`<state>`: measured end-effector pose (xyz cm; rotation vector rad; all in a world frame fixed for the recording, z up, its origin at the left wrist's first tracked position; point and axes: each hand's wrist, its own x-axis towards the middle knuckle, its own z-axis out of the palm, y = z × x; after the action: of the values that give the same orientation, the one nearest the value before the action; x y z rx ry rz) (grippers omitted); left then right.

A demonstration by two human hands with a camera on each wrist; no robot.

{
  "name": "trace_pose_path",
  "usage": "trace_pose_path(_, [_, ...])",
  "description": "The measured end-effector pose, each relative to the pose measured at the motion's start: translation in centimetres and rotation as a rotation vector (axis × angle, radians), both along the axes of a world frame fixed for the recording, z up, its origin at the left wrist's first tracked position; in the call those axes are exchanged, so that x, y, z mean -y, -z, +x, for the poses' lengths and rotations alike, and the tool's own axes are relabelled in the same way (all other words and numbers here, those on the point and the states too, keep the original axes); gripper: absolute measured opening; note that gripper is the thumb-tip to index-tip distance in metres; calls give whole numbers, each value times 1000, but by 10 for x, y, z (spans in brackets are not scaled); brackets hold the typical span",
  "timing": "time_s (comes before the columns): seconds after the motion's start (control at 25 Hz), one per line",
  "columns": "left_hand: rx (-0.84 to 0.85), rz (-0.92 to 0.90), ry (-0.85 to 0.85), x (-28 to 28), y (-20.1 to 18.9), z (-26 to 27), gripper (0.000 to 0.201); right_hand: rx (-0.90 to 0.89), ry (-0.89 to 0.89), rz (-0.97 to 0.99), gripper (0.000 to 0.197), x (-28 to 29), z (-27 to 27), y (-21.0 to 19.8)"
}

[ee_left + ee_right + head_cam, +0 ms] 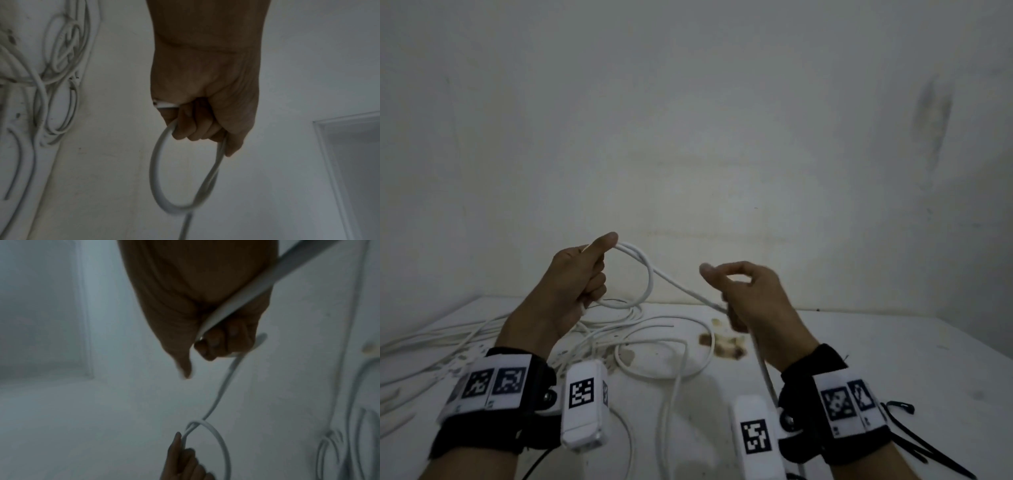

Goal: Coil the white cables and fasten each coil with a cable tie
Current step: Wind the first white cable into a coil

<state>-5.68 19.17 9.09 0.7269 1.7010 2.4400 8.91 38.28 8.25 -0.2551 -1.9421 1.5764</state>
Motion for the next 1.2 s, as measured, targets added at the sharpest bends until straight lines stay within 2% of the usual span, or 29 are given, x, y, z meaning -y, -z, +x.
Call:
trace_pose_path(0.12, [208, 152, -90, 16, 10, -24, 41, -46, 398, 396, 11, -24, 7, -4])
trace_pose_path(0.2, [358, 287, -70, 29, 19, -39, 46, 8, 531, 629, 19, -43, 12, 1])
trace_pose_path(0.24, [406, 331, -61, 31, 23, -45, 47, 101, 544, 741, 27, -48, 11, 7])
trace_pose_path(0.32, [454, 411, -61, 29, 30, -51, 48, 383, 462, 888, 28, -45, 6, 18])
trace_pose_path(0.36, [466, 456, -50, 26, 33, -53, 47, 508, 368, 914, 28, -40, 5, 20])
trace_pose_path(0.4, [478, 498, -25, 25, 35, -54, 46, 583, 257, 917, 31, -35, 7, 18])
trace_pose_path(0.48, [487, 550, 38, 26, 35, -56, 40, 611, 60, 927, 40, -24, 18, 4])
trace_pose_path(0.64, [453, 532, 95, 17, 27, -48, 39, 413, -131, 1039, 43, 15, 35, -19])
trace_pose_path(0.84, [378, 373, 149, -15, 14, -27, 41, 215, -229, 1141, 42, 45, 34, -23])
trace_pose_path(1.0, [344, 267, 206, -35, 12, -6, 40, 15, -168, 1146, 47, 41, 23, -18])
trace_pose_path(1.2, [289, 56, 295, -52, 9, 24, 38, -89, -42, 928, 42, 34, 16, -17])
